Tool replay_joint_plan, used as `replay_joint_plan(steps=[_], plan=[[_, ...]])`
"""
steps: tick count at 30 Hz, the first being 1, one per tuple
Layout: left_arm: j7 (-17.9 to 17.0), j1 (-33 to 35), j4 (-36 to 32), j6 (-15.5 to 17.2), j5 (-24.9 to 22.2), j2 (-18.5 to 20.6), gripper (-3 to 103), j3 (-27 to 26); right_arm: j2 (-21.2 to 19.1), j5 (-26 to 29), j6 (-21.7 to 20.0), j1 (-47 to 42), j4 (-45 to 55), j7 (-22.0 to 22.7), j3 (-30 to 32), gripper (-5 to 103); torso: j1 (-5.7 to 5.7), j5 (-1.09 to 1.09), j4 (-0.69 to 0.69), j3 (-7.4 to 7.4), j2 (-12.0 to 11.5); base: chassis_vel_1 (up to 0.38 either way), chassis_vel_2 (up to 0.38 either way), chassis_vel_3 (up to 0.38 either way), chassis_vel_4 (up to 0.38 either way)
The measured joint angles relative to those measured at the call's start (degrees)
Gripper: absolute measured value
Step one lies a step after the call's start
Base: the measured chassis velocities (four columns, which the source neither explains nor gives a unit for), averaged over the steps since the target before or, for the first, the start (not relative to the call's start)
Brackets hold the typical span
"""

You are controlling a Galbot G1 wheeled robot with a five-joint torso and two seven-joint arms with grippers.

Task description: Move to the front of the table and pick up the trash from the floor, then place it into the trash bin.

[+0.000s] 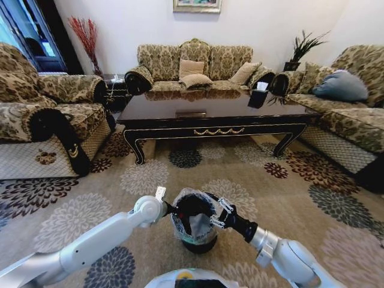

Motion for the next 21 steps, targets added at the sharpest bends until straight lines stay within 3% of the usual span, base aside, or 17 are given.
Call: replay_joint_plan(steps=[1, 3, 6, 8, 13, 21], plan=[[0.0, 0.4, -0.2, 0.0, 0.0, 0.5, 0, -0.7, 0.2, 0.0, 0.1, -0.1, -0.1, 0.2, 0.0, 88, 0.0, 0.0, 0.0, 0.0, 0.0, 0.0, 0.0, 0.0, 0.0], [-0.1, 0.9, -0.5, 0.0, 0.0, 1.1, 0, -1.5, 0.3, 0.0, 0.2, -0.2, -0.2, 0.3, 0.0, 88, 0.0, 0.01, 0.0, -0.01, 0.0, 0.0, 0.0, 0.0, 0.0], [0.1, 4.1, -1.8, 0.0, -0.1, 4.2, 0, -6.8, 0.6, 0.3, 0.6, -0.5, -0.6, 0.7, 0.6, 99, 0.0, 0.0, 0.0, 0.0, 0.0, 0.0, 0.0, 0.0, 0.0], [0.2, 4.9, -2.0, 0.0, -0.1, 4.9, 0, -8.1, 0.6, 0.4, 0.7, -0.6, -0.7, 0.8, 0.7, 99, 0.0, 0.0, 0.01, 0.0, 0.0, 0.0, 0.0, 0.0, 0.0], [0.5, 9.9, -2.7, 0.0, 0.6, 8.7, 0, -17.4, 0.8, 0.6, 1.0, -0.4, -1.2, 1.0, 0.7, 100, 0.0, 0.0, 0.01, 0.0, 0.0, 0.0, 0.0, 0.0, 0.0], [0.5, 14.9, -0.6, 0.0, 1.9, 10.2, 0, -24.4, 1.3, 0.0, 2.0, -1.0, -1.9, 1.0, 0.3, 100, 0.0, 0.0, 0.0, 0.0, 0.0, 0.0, 0.0, 0.0, 0.0]])
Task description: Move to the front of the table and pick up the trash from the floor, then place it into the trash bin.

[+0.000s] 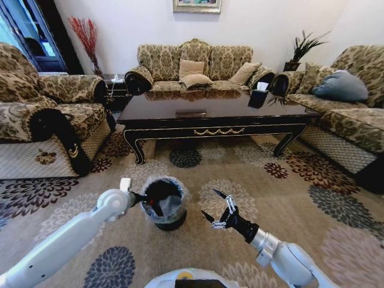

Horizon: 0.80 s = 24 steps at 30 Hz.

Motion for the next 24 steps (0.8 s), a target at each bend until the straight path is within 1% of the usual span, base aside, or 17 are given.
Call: replay_joint_plan(steps=[2, 5, 6, 9, 14, 16, 17, 20, 24], plan=[[0.3, 0.8, 0.7, 0.0, 0.8, -0.1, 0, -0.6, 0.1, 0.0, 0.1, 0.0, -0.2, 0.0, 0.0, 100, 0.0, 0.0, 0.01, 0.0, 0.0, 0.0, 0.0, 0.0, 0.0], [1.1, 2.6, 3.1, 0.0, 3.7, -1.1, 0, -1.4, 0.2, 0.0, 0.4, -0.1, -0.5, 0.1, 0.2, 100, 0.0, 0.0, 0.01, 0.0, 0.0, 0.0, 0.0, 0.0, 0.0], [1.1, 2.6, 3.1, 0.0, 3.7, -1.1, 0, -1.4, 0.2, 0.0, 0.4, -0.1, -0.5, 0.1, 0.2, 100, 0.0, 0.0, 0.01, 0.0, 0.0, 0.0, 0.0, 0.0, 0.0], [2.5, 3.0, 4.9, 0.0, 6.0, -2.4, 0, -1.3, 0.3, -0.1, 0.8, -0.7, -0.7, 0.1, 0.7, 100, 0.0, 0.0, -0.01, 0.0, 0.0, 0.0, 0.0, 0.0, 0.0], [3.1, 2.4, 5.7, 0.0, 6.2, -3.0, 0, -0.9, 0.3, 0.1, 0.9, -1.1, -0.6, 0.2, 0.7, 100, 0.0, 0.01, -0.02, 0.0, 0.0, 0.0, 0.0, 0.0, 0.0], [3.8, 2.2, 6.6, 0.0, 6.9, -3.4, 0, -0.5, 0.4, 0.3, 0.8, -1.3, -0.1, 0.2, 0.7, 100, 0.0, 0.02, -0.02, 0.0, 0.0, 0.0, 0.0, 0.0, 0.0], [4.3, 2.2, 7.1, 0.0, 7.4, -3.6, 0, -0.4, 0.4, 0.4, 0.7, -1.3, 0.0, 0.2, 0.6, 100, 0.0, 0.01, -0.01, 0.0, 0.0, 0.0, 0.0, 0.0, 0.0], [4.7, 2.4, 7.6, 0.0, 7.9, -3.8, 0, -0.4, 0.4, 0.4, 0.7, -1.4, -0.1, 0.2, 0.7, 100, 0.0, 0.01, 0.01, 0.0, 0.0, 0.0, 0.0, 0.0, 0.0], [5.8, 2.7, 7.7, 0.0, 8.5, -3.9, -1, -0.5, 0.4, 0.4, 0.8, -1.6, -0.5, 0.2, 0.9, 100, 0.0, 0.01, -0.01, 0.0, 0.0, 0.0, 0.0, 0.0, 0.0]])
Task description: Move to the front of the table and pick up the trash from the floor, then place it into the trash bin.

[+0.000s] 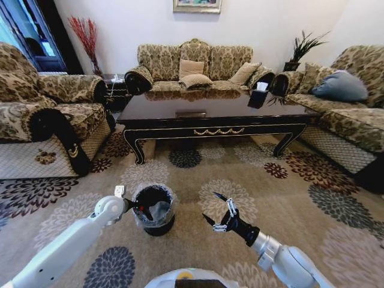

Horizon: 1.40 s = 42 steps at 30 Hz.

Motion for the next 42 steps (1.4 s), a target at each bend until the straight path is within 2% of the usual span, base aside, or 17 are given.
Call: replay_joint_plan(steps=[4, 6, 9, 11, 13, 14, 16, 18, 21, 22, 25, 26, 31, 32, 36, 37, 42], plan=[[0.1, 0.3, -0.7, 0.0, 0.2, 0.2, 21, -0.3, 0.0, 0.0, 0.0, 0.3, -0.3, 0.0, 0.0, 100, 0.0, 0.0, 0.01, 0.0, 0.0, 0.0, 0.0, 0.0, 0.0], [0.1, 0.4, -0.8, 0.0, 0.2, 0.3, 21, -0.3, 0.0, 0.0, 0.0, 0.4, -0.3, 0.1, 0.0, 100, 0.0, 0.0, 0.01, 0.0, 0.0, 0.0, 0.0, 0.0, 0.0], [0.1, 0.9, -2.3, 0.0, 0.2, 0.5, 38, -0.9, 0.0, 0.1, 0.0, 0.4, -0.7, 0.2, 0.0, 100, 0.0, 0.0, 0.01, 0.0, 0.0, 0.0, 0.0, 0.0, 0.0], [0.1, 1.1, -2.7, 0.0, 0.2, 0.6, 38, -1.0, 0.0, 0.2, 0.0, 0.4, -0.8, 0.3, 0.0, 100, 0.0, 0.0, 0.0, 0.0, 0.0, 0.0, 0.0, 0.0, 0.0], [1.6, 2.5, -5.0, 0.0, 3.5, 1.3, 54, -2.0, 0.1, 1.8, -0.8, 0.2, -1.2, 0.8, 0.1, 100, 0.0, 0.0, -0.01, 0.0, 0.0, 0.0, 0.0, 0.0, 0.0], [1.6, 2.5, -5.0, 0.0, 3.5, 1.3, 54, -2.0, 0.1, 1.8, -0.8, 0.2, -1.2, 0.8, 0.1, 100, 0.0, 0.0, -0.01, 0.0, 0.0, 0.0, 0.0, 0.0, 0.0], [3.7, 4.6, -7.5, 0.0, 7.2, 2.1, 64, -3.7, 0.1, 5.1, -2.0, 0.1, -2.2, 1.3, 0.1, 100, 0.0, 0.01, 0.01, 0.0, 0.0, 0.0, 0.0, 0.0, 0.0], [4.2, 5.6, -8.5, 0.0, 7.7, 2.4, 64, -4.5, 0.2, 6.4, -2.3, 0.1, -2.5, 1.4, 0.2, 100, 0.0, 0.01, 0.01, 0.0, 0.0, 0.0, 0.0, 0.0, 0.0], [6.8, 9.5, -12.3, 0.0, 10.3, 2.8, 81, -9.1, 0.6, 12.1, -3.4, 0.8, -4.0, 2.1, 0.9, 100, 0.0, 0.01, 0.0, 0.0, 0.0, 0.0, 0.0, 0.0, 0.0], [6.8, 9.5, -12.3, 0.0, 10.3, 2.8, 81, -9.1, 0.6, 12.1, -3.4, 0.8, -4.0, 2.1, 0.9, 100, 0.0, 0.01, 0.0, 0.0, 0.0, 0.0, 0.0, 0.0, 0.0], [10.6, 13.1, -15.2, -1.3, 16.4, 2.6, 96, -13.9, 1.6, 16.0, -4.0, 1.7, -4.9, 2.4, 2.0, 100, 0.0, 0.01, 0.01, 0.0, 0.0, 0.0, 0.0, 0.0, 0.0], [10.6, 13.1, -15.2, -1.3, 16.4, 2.6, 96, -13.9, 1.6, 16.0, -4.0, 1.7, -4.9, 2.4, 2.0, 100, 0.0, 0.01, 0.01, 0.0, 0.0, 0.0, 0.0, 0.0, 0.0], [17.1, 22.4, -18.9, -8.7, 27.3, 1.0, 100, -22.0, 3.2, 24.6, -6.3, 0.6, -5.1, 3.6, 3.1, 100, 0.0, 0.01, 0.0, 0.0, 0.0, 0.0, 0.0, 0.0, 0.0], [17.1, 22.4, -18.9, -8.7, 27.3, 1.0, 100, -22.0, 3.2, 24.6, -6.3, 0.6, -5.1, 3.6, 3.1, 100, 0.0, 0.01, 0.0, 0.0, 0.0, 0.0, 0.0, 0.0, 0.0], [21.6, 31.1, -21.5, -18.5, 36.5, -1.8, 100, -28.9, 4.3, 32.4, -9.4, -0.4, -5.1, 5.0, 4.1, 100, 0.0, 0.0, 0.01, 0.0, 0.0, 0.0, 0.0, 0.0, 0.0], [21.6, 31.1, -21.5, -18.5, 36.5, -1.8, 100, -28.9, 4.3, 32.4, -9.4, -0.4, -5.1, 5.0, 4.1, 100, 0.0, 0.0, 0.01, 0.0, 0.0, 0.0, 0.0, 0.0, 0.0], [26.1, 37.9, -24.5, -27.0, 44.0, -8.1, 100, -34.3, 6.0, 41.5, -12.6, 0.7, -5.5, 7.0, 5.5, 100, -0.01, 0.01, 0.01, 0.0, 0.0, 0.0, 0.0, 0.0, 0.0]])
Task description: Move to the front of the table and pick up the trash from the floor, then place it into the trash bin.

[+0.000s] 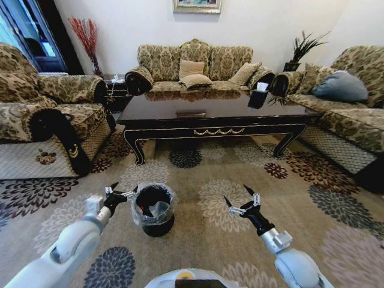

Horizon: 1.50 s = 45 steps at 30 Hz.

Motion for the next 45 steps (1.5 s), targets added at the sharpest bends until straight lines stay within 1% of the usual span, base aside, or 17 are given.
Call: replay_joint_plan(steps=[1, 2, 5, 6, 7, 8, 9, 12, 14, 15, 18, 19, 20, 24, 30, 36, 45], plan=[[0.0, 0.0, 0.0, 0.0, 0.0, 0.0, 100, 0.0, 0.0, 0.0, 0.0, 0.0, 0.0, 0.0, 0.0, 100, 0.0, 0.0, 0.0, 0.0, 0.0, 0.0, 0.0, 0.0, 0.0], [1.6, 1.7, -0.4, -2.6, 2.5, -2.2, 100, -0.6, 0.4, 2.2, -0.6, 0.2, -0.3, 0.3, 0.7, 100, 0.0, 0.0, 0.01, 0.0, 0.0, 0.0, 0.0, 0.0, 0.0], [5.6, 5.7, -0.3, -8.1, 8.3, -5.8, 100, -1.7, 1.6, 5.3, -0.8, 0.0, -1.0, 0.3, 2.5, 100, 0.0, -0.01, 0.0, 0.0, 0.0, 0.0, 0.0, 0.0, 0.0], [5.6, 5.7, -0.3, -8.1, 8.3, -5.8, 100, -1.7, 1.6, 5.3, -0.8, 0.0, -1.0, 0.3, 2.5, 100, 0.0, -0.01, 0.0, 0.0, 0.0, 0.0, 0.0, 0.0, 0.0], [7.5, 8.5, -0.2, -12.0, 11.7, -7.8, 100, -2.1, 2.4, 7.1, -0.6, -0.7, -1.2, -0.2, 3.8, 100, 0.0, 0.0, 0.0, 0.0, 0.0, 0.0, 0.0, 0.0, 0.0], [8.1, 9.9, -0.1, -14.2, 13.6, -9.0, 100, -2.4, 2.8, 7.5, -0.2, -1.0, -1.4, -0.5, 4.5, 100, 0.0, -0.01, -0.02, 0.0, 0.0, 0.0, 0.0, 0.0, 0.0], [8.1, 9.9, -0.1, -14.2, 13.6, -9.0, 100, -2.4, 2.8, 7.5, -0.2, -1.0, -1.4, -0.5, 4.5, 100, 0.0, -0.01, -0.02, 0.0, 0.0, 0.0, 0.0, 0.0, 0.0], [9.7, 13.7, 0.5, -18.7, 17.6, -12.9, 100, -3.4, 4.4, 7.3, 1.1, -1.5, -2.0, -0.1, 5.8, 100, 0.0, 0.0, 0.0, 0.0, 0.0, 0.0, 0.0, 0.0, 0.0], [10.2, 15.4, 0.7, -20.9, 18.2, -15.0, 100, -3.7, 5.6, 6.7, 1.6, -1.8, -2.2, 0.2, 6.2, 100, 0.0, 0.0, 0.01, 0.0, 0.0, 0.0, 0.0, 0.0, 0.0], [10.2, 15.4, 0.7, -20.9, 18.2, -15.0, 100, -3.7, 5.6, 6.7, 1.6, -1.8, -2.2, 0.2, 6.2, 100, 0.0, 0.0, 0.01, 0.0, 0.0, 0.0, 0.0, 0.0, 0.0], [10.7, 18.0, 0.9, -25.4, 18.3, -18.7, 100, -5.1, 7.6, 4.6, 2.4, -2.8, -2.0, 0.3, 6.8, 100, 0.0, 0.0, -0.02, 0.0, 0.0, 0.0, 0.0, 0.0, 0.0], [10.8, 18.5, 1.0, -26.6, 18.3, -19.4, 100, -5.6, 8.1, 4.1, 2.6, -3.1, -1.7, 0.1, 6.9, 100, 0.0, 0.0, -0.01, 0.0, 0.0, 0.0, 0.0, 0.0, 0.0], [10.8, 18.5, 1.0, -26.6, 18.3, -19.4, 100, -5.6, 8.1, 4.1, 2.6, -3.1, -1.7, 0.1, 6.9, 100, 0.0, 0.0, -0.01, 0.0, 0.0, 0.0, 0.0, 0.0, 0.0], [10.9, 20.3, 1.4, -31.4, 19.3, -22.2, 100, -6.7, 9.9, 2.8, 3.2, -4.0, -0.4, -0.7, 7.6, 100, 0.0, -0.01, 0.0, 0.0, 0.0, 0.0, 0.0, 0.0, 0.0], [10.8, 21.7, 1.3, -34.4, 20.6, -23.8, 100, -6.7, 12.1, 0.5, 4.1, -5.8, 0.8, -2.1, 7.9, 100, 0.01, -0.01, -0.01, 0.0, 0.0, 0.0, 0.0, 0.0, 0.0], [10.5, 23.2, 1.2, -36.3, 20.3, -23.7, 100, -6.9, 12.9, -0.4, 4.5, -6.5, 0.9, -3.0, 7.6, 100, 0.0, -0.01, -0.01, 0.0, 0.0, 0.0, 0.0, 0.0, 0.0], [10.1, 23.7, 2.1, -37.0, 20.2, -22.6, 100, -6.0, 12.9, -2.0, 4.5, -7.0, 1.0, -4.1, 6.9, 100, 0.0, -0.01, -0.01, 0.0, 0.0, 0.0, 0.0, 0.0, 0.0]])
